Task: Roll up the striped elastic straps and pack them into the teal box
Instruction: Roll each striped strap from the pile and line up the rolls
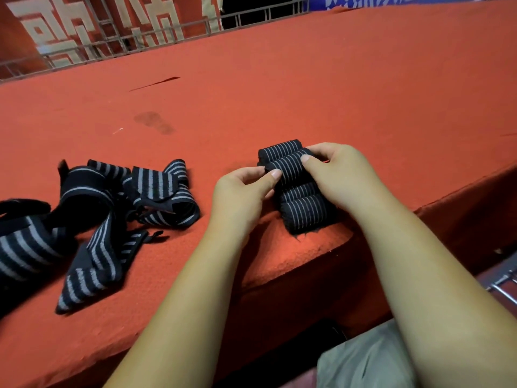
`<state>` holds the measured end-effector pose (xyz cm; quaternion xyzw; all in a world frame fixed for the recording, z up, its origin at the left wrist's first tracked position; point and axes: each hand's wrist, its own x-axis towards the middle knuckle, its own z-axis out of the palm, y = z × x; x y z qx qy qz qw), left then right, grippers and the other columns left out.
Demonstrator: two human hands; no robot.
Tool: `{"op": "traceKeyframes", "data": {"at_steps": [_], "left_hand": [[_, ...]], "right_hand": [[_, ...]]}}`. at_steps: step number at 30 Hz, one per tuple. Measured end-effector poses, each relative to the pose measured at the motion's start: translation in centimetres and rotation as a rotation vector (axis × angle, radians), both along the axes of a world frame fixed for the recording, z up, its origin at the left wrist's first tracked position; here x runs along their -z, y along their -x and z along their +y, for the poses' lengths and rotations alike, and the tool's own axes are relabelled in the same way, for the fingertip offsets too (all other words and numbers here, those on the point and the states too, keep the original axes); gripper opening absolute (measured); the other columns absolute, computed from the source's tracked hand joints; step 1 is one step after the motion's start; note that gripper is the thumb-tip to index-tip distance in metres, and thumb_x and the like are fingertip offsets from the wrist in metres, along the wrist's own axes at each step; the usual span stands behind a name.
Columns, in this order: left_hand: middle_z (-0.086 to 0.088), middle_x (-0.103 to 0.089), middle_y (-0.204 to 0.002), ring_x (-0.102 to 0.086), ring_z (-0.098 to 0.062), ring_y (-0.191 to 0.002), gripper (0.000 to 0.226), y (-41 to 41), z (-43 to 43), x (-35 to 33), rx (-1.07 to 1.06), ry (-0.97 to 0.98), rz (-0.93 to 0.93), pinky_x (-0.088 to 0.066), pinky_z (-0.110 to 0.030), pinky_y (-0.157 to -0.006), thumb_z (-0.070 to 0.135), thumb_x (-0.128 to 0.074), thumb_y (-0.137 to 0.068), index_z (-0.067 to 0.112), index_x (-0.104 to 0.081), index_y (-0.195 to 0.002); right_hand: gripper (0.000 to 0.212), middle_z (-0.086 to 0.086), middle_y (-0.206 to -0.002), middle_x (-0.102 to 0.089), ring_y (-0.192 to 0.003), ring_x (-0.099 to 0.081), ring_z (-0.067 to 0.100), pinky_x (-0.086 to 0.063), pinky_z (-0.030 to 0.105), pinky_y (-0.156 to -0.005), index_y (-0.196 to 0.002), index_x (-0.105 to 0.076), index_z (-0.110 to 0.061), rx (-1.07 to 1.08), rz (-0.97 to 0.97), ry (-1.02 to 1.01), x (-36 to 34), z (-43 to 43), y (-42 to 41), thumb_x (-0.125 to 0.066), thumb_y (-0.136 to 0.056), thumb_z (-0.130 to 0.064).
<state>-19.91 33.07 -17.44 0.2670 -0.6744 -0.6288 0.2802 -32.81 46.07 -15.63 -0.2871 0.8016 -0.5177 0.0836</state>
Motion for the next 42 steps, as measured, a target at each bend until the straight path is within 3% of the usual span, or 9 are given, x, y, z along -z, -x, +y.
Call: {"op": "traceKeyframes", "data": {"at_steps": [4, 9, 13, 20, 25, 28, 32, 38, 42], "left_hand": [[-0.006, -0.084, -0.105, -0.081, -0.023, -0.104, 0.02, -0.2, 0.2, -0.3, 0.021, -0.033, 0.011, -0.059, -0.046, -0.107, 0.026, -0.082, -0.097, 0.011, -0.081, -0.109], [-0.009, -0.084, -0.099, -0.082, -0.024, -0.1, 0.022, 0.2, -0.3, 0.0, -0.025, -0.049, -0.031, -0.061, -0.044, -0.104, 0.028, -0.083, -0.096, 0.008, -0.081, -0.107], [-0.014, -0.083, -0.097, -0.081, -0.032, -0.102, 0.026, 0.5, -0.6, 0.2, -0.024, -0.039, -0.062, -0.062, -0.052, -0.102, 0.036, -0.082, -0.096, 0.011, -0.082, -0.103], [-0.018, -0.082, -0.096, -0.08, -0.024, -0.09, 0.027, -0.5, -0.3, -0.5, -0.024, 0.001, -0.091, -0.062, -0.051, -0.102, 0.039, -0.078, -0.1, 0.013, -0.083, -0.098], [0.004, -0.08, -0.076, -0.081, -0.013, -0.081, 0.026, -2.7, -0.2, -1.2, -0.049, 0.034, -0.119, -0.063, -0.048, -0.101, 0.042, -0.078, -0.099, 0.016, -0.08, -0.099], [0.005, -0.08, -0.075, -0.081, -0.014, -0.081, 0.024, -4.1, -0.3, -1.4, -0.047, 0.035, -0.12, -0.064, -0.047, -0.099, 0.038, -0.079, -0.099, 0.014, -0.08, -0.1], [-0.007, -0.079, -0.09, -0.081, -0.019, -0.084, 0.014, -6.5, -0.4, -1.8, -0.045, -0.005, -0.094, -0.066, -0.042, -0.094, 0.024, -0.077, -0.101, 0.01, -0.079, -0.099], [-0.013, -0.075, -0.094, -0.076, -0.016, -0.076, 0.013, -10.6, -1.6, -3.2, -0.075, -0.019, -0.076, -0.067, -0.031, -0.076, 0.012, -0.072, -0.103, 0.0, -0.077, -0.108], [-0.009, -0.075, -0.092, -0.073, -0.012, -0.073, 0.01, -13.9, -3.0, -4.0, -0.119, 0.018, -0.093, -0.065, -0.029, -0.072, 0.012, -0.07, -0.104, 0.007, -0.079, -0.104]], "right_hand": [[0.021, -0.013, -0.108, -0.076, -0.102, -0.07, 0.011, -0.049, 0.028, -0.084, -0.118, -0.077, -0.029, 0.038, 0.019, 0.011, -0.3, 0.4, -0.1, -0.06, -0.106, -0.034], [0.024, -0.01, -0.109, -0.078, -0.101, -0.073, 0.013, -0.057, 0.034, -0.092, -0.12, -0.078, -0.028, 0.026, -0.019, -0.052, 0.2, 0.4, -0.3, -0.06, -0.107, -0.038], [0.025, -0.009, -0.113, -0.078, -0.104, -0.072, 0.015, -0.057, 0.035, -0.094, -0.122, -0.077, -0.027, 0.047, -0.011, -0.052, 0.2, 0.0, -0.3, -0.061, -0.106, -0.038], [0.028, -0.009, -0.117, -0.075, -0.107, -0.07, 0.015, -0.053, 0.032, -0.089, -0.124, -0.076, -0.028, 0.108, -0.035, -0.029, 0.4, 0.0, -0.5, -0.063, -0.104, -0.044], [0.025, -0.006, -0.115, -0.075, -0.105, -0.071, 0.018, -0.053, 0.03, -0.085, -0.122, -0.075, -0.026, 0.14, -0.044, -0.014, 0.3, 0.4, -1.5, -0.066, -0.103, -0.039], [0.031, -0.002, -0.126, -0.072, -0.116, -0.068, 0.021, -0.052, 0.03, -0.093, -0.129, -0.073, -0.023, 0.218, 0.004, -0.03, 0.0, 0.2, -2.3, -0.065, -0.102, -0.035], [0.032, 0.002, -0.131, -0.068, -0.123, -0.062, 0.024, -0.044, 0.027, -0.1, -0.128, -0.073, -0.021, 0.288, 0.143, 0.03, -0.7, -0.3, -3.9, -0.064, -0.098, -0.029], [0.021, -0.003, -0.112, -0.07, -0.106, -0.065, 0.015, -0.047, 0.025, -0.097, -0.114, -0.078, -0.023, 0.118, 0.298, 0.167, -1.7, -3.3, -8.7, -0.068, -0.095, -0.022], [0.014, -0.005, -0.107, -0.071, -0.095, -0.062, 0.007, -0.047, 0.024, -0.097, -0.106, -0.079, -0.022, -0.007, 0.293, 0.175, -1.3, -6.4, -11.7, -0.07, -0.096, -0.021]]}}
